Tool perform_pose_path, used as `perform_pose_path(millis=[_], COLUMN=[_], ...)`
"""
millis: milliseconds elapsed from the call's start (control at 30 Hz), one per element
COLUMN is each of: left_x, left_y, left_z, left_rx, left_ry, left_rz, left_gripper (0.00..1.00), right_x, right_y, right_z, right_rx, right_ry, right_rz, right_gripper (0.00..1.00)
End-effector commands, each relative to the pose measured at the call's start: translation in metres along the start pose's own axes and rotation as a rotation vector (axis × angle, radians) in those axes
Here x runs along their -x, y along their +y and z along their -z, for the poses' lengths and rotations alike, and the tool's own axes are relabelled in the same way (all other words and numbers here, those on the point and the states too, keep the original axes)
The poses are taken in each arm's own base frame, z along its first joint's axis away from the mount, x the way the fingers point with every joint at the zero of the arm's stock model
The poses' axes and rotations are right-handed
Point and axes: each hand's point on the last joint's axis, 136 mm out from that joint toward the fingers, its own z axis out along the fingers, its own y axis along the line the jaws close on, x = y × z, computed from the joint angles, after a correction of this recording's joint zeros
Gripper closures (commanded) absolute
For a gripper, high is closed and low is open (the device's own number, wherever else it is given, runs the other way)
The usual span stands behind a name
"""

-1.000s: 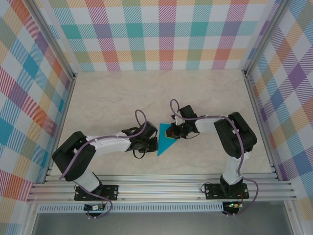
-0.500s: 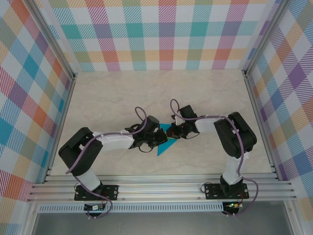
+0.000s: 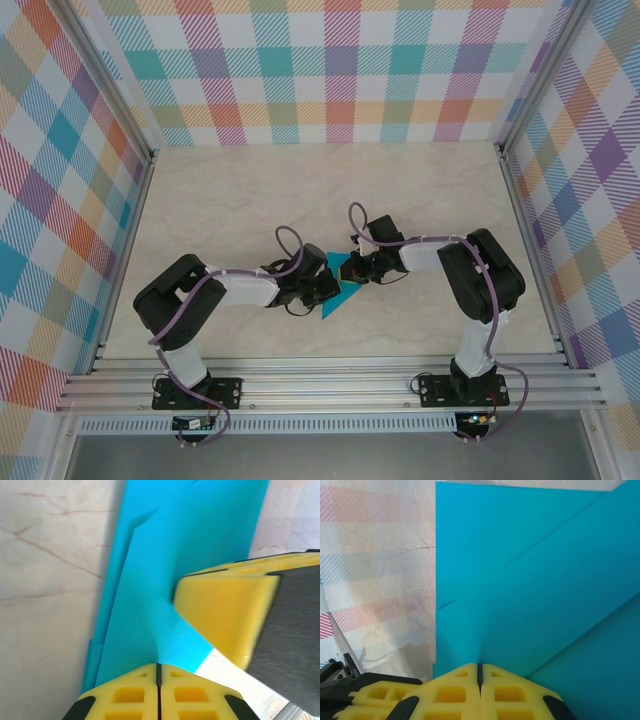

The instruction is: Fold a paper plane with a square sheet of paper (pick it up from the middle)

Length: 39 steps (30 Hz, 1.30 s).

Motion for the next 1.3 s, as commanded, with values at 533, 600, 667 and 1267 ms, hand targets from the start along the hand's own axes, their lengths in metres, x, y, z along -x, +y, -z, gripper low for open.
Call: perform_pose_path(millis=[533,600,667,1267], left_x=[-0.058,-0.053,-0.046,-0.019], left_y=[0.079,0.077,0.069,-0.029], left_z=[0.022,0.026,0.028,0.025], left_rx=[0.19,0.198,0.188,-0.143], left_ry=[0.165,0.146,0.113,0.039], left_rz=[-0.022,-0.039,-0.048,-0.003], left_gripper=[0.94,0.94,0.94,0.9], right_x=[-0.026,-0.026,-0.026,-0.026], right_y=[-0.057,-0.057,-0.056,-0.057], right_z=[-0.011,-0.012,-0.012,-0.013], right_rx=[-0.186,-0.184,-0.181,-0.185], right_ry=[0.046,0.045,0.048,0.052], right_rz=[-0.088,-0.088,-0.09,-0.089], right_gripper=[0.99,0.99,0.99,0.99])
